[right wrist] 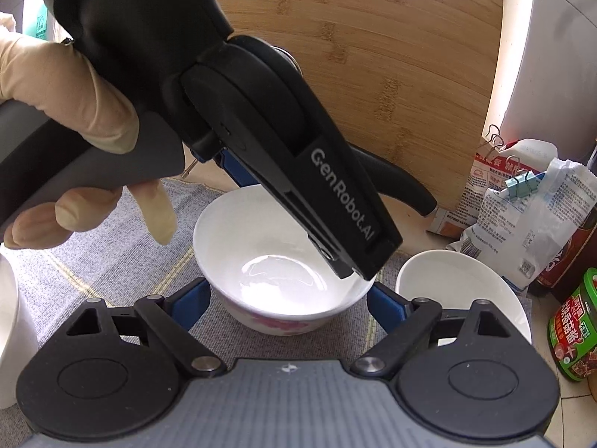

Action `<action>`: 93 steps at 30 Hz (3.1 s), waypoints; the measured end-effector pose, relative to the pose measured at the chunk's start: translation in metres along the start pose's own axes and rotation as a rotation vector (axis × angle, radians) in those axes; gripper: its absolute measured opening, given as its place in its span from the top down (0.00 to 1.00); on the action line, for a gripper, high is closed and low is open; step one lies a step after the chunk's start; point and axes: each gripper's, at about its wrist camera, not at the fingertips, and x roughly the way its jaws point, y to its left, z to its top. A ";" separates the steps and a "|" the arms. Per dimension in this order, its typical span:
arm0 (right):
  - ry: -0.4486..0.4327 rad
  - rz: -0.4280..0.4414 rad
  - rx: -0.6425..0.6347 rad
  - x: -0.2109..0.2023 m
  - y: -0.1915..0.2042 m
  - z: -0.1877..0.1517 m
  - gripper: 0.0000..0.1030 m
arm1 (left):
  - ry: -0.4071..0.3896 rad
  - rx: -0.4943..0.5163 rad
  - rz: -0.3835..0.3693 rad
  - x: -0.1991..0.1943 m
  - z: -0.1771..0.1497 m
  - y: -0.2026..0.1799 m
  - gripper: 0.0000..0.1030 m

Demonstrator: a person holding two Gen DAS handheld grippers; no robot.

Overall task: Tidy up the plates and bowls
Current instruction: 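Lift the second bowl with the left gripper and carry it toward the placed bowl, then lower the held bowl into the placed bowl with the left gripper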

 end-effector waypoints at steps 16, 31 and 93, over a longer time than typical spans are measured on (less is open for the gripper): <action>-0.002 0.003 0.004 0.001 -0.002 0.000 0.09 | 0.001 -0.010 -0.023 -0.001 -0.002 0.003 0.18; 0.008 0.050 -0.031 -0.039 0.003 0.010 0.09 | -0.023 -0.010 -0.029 -0.047 -0.017 -0.011 0.18; 0.061 0.405 -0.216 -0.082 0.107 -0.004 0.09 | -0.038 -0.328 0.134 -0.155 -0.159 0.016 0.17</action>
